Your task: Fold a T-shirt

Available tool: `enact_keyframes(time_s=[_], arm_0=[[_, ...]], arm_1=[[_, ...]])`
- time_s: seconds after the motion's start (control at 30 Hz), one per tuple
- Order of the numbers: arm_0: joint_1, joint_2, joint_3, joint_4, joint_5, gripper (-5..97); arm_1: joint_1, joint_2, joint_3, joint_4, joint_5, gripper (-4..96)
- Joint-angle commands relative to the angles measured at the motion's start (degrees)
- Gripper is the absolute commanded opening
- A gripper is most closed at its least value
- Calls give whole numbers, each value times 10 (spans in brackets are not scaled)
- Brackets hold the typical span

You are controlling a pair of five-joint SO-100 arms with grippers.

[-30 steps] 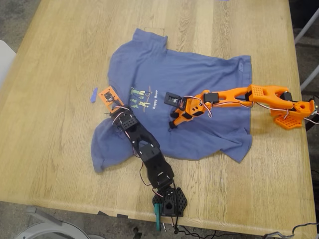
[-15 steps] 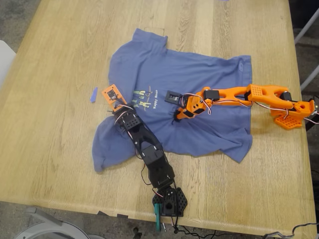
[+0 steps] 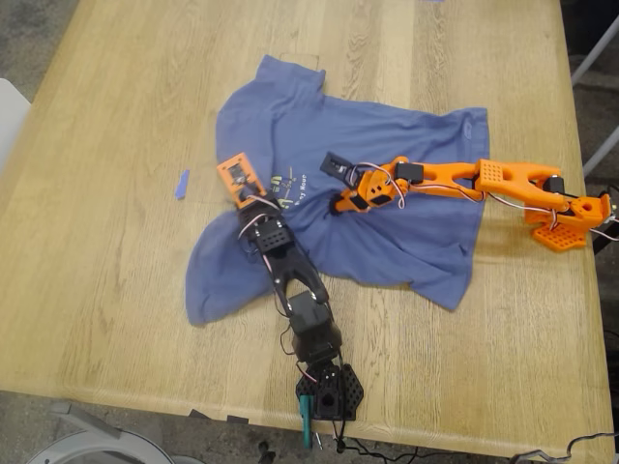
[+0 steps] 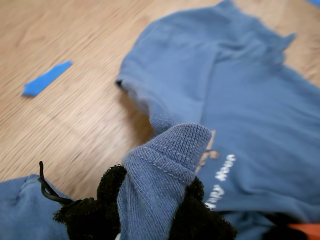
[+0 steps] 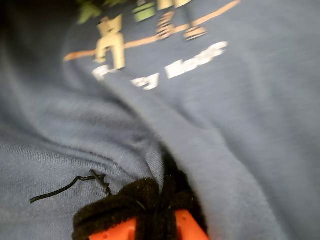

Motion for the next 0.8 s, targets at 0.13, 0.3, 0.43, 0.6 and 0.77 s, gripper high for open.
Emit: enact_keyframes(time_s=[0.13,0.3,0.43,0.6,0.77], arm_0=[[95,149,-13,-53,-2,-2],[172,184,12,-81,-2,-2],[230,191,26,-105,-1,-2],[297,191,39,-128,1,-2],[361,191,67,-156,2,-2]], arm_1=[[54,8,-38,-25,10,-3],[76,25,-40,-49,11,-3],[96,41,-40,-61,10,-3],[121,55,-40,-83,11,-3],[149,63,-53,-88,15,-3]])
